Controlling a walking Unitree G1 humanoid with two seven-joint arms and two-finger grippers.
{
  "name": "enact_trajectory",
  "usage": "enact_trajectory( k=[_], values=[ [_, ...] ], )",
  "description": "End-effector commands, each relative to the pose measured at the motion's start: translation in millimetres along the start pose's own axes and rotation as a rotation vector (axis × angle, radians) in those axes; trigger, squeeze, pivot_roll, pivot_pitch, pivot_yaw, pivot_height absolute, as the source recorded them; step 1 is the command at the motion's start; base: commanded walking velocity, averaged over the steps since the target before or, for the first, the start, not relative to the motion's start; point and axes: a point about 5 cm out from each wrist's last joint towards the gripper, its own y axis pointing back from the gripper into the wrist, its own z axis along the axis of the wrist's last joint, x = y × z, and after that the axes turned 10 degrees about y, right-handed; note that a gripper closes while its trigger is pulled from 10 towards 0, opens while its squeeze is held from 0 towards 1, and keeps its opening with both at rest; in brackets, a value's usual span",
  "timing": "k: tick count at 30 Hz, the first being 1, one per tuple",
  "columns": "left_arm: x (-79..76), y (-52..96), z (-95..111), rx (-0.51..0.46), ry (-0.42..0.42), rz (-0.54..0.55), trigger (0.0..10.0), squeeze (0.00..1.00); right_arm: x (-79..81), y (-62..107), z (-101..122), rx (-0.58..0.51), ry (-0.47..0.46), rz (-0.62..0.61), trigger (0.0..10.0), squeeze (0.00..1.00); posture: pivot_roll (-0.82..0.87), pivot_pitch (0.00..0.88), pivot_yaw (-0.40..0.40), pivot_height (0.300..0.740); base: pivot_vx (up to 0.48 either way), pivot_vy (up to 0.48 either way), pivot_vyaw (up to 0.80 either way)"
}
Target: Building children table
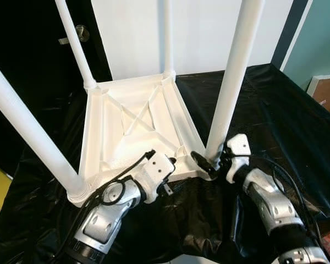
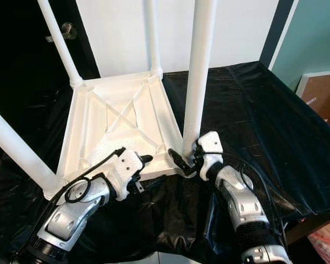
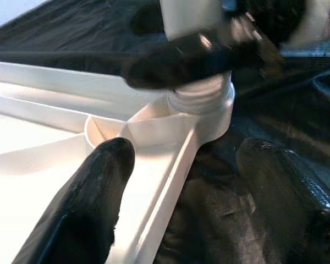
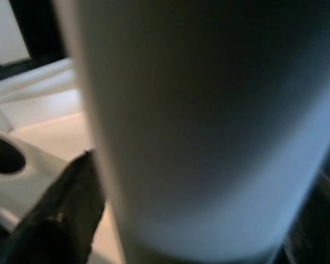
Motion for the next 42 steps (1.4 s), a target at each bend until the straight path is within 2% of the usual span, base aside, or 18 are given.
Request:
enact_trajectory(
  k=[1,3,4,8,14,15,18,24,27,28,29,30,31,33,34,35,37,42],
  values=[
    [0.0,-1.0,-1,0.016,-0.036,-0.005,10.0,0.00,4.1,-7.0,-4,0.021,0.013,0.048,3.6,0.00,-0.03,0.000,0.038,0.740,0.000,0.000,0.00],
    [0.0,-1.0,-1,0.016,-0.036,-0.005,10.0,0.00,4.1,-7.0,-4,0.021,0.013,0.048,3.6,0.00,-0.03,0.000,0.038,0.740,0.000,0.000,0.00],
    [0.5,-3.3,-1,0.016,0.008,0.011,10.0,0.00,6.8,-10.2,-6,0.021,-0.001,0.083,0.0,0.00,-0.01,0.000,0.037,0.740,0.000,0.000,0.00],
    [4.6,-8.5,-10,0.053,0.063,0.069,10.0,0.00,11.6,-11.7,-12,0.030,-0.026,0.138,0.0,0.00,0.00,0.000,0.033,0.740,0.000,0.000,0.00],
    [4.7,-7.9,-12,0.057,0.059,0.064,10.0,0.00,12.8,-11.5,-15,0.036,-0.027,0.147,0.0,0.00,0.00,0.000,0.026,0.740,0.000,0.000,0.00],
    [5.5,-6.8,-12,0.060,0.051,0.063,10.0,0.00,14.5,-10.9,-16,0.040,-0.035,0.148,10.0,0.00,0.01,0.000,0.012,0.740,0.000,0.000,0.00],
    [5.7,-5.8,-16,0.077,0.053,0.058,10.0,0.00,17.1,-10.8,-18,0.036,-0.058,0.137,10.0,0.00,0.00,0.000,0.007,0.740,0.000,0.000,0.00],
    [4.2,-6.0,-15,0.054,0.064,0.065,10.0,0.00,22.4,-11.9,-21,0.070,-0.054,-0.007,10.0,0.00,0.00,0.000,-0.010,0.740,0.000,0.000,0.00],
    [4.2,-6.1,-15,0.053,0.067,0.066,10.0,0.00,22.4,-12.0,-22,0.078,-0.055,-0.036,10.0,0.00,0.00,0.000,-0.010,0.740,0.000,0.000,0.00],
    [5.1,-5.7,-15,0.051,0.071,0.075,10.0,0.00,24.1,-12.0,-22,0.086,-0.061,-0.098,10.0,0.00,0.00,0.000,-0.015,0.740,0.000,0.000,0.00],
    [5.1,-5.7,-15,0.051,0.071,0.075,10.0,0.00,24.1,-12.0,-22,0.086,-0.061,-0.098,10.0,0.00,0.00,0.000,-0.015,0.740,0.000,0.000,0.00],
    [5.7,-4.3,-15,0.048,0.071,0.081,10.0,0.00,28.1,-11.7,-22,0.102,-0.092,-0.184,10.0,0.00,0.00,0.000,-0.022,0.740,0.000,0.000,0.00],
    [5.7,-4.3,-15,0.048,0.071,0.081,10.0,0.00,28.1,-11.7,-22,0.102,-0.092,-0.184,10.0,0.00,0.00,0.000,-0.022,0.740,0.000,0.000,0.00],
    [8.2,-2.3,-15,0.044,0.078,0.096,10.0,0.00,34.2,-11.2,-24,0.143,-0.164,-0.375,10.0,0.00,0.00,0.000,-0.027,0.740,0.000,0.000,0.00],
    [8.2,-2.3,-15,0.044,0.078,0.096,10.0,0.00,34.2,-11.2,-24,0.143,-0.164,-0.375,10.0,0.00,0.00,0.000,-0.027,0.740,0.000,0.000,0.00],
    [9.0,-1.5,-15,0.041,0.080,0.100,10.0,0.00,37.4,-10.6,-25,0.168,-0.203,-0.472,10.0,0.00,0.00,0.000,-0.030,0.740,0.000,0.000,0.00],
    [10.9,-0.9,-14,0.032,0.085,0.110,10.0,0.00,49.5,-15.5,-24,0.164,-0.255,-0.489,10.0,0.00,0.00,0.000,-0.031,0.740,0.000,0.000,0.00],
    [12.2,-1.7,-11,0.022,0.085,0.113,10.0,0.00,46.5,-15.5,-22,0.147,-0.267,-0.502,10.0,0.00,0.00,0.000,-0.030,0.740,0.000,0.000,0.00]
  ],
)
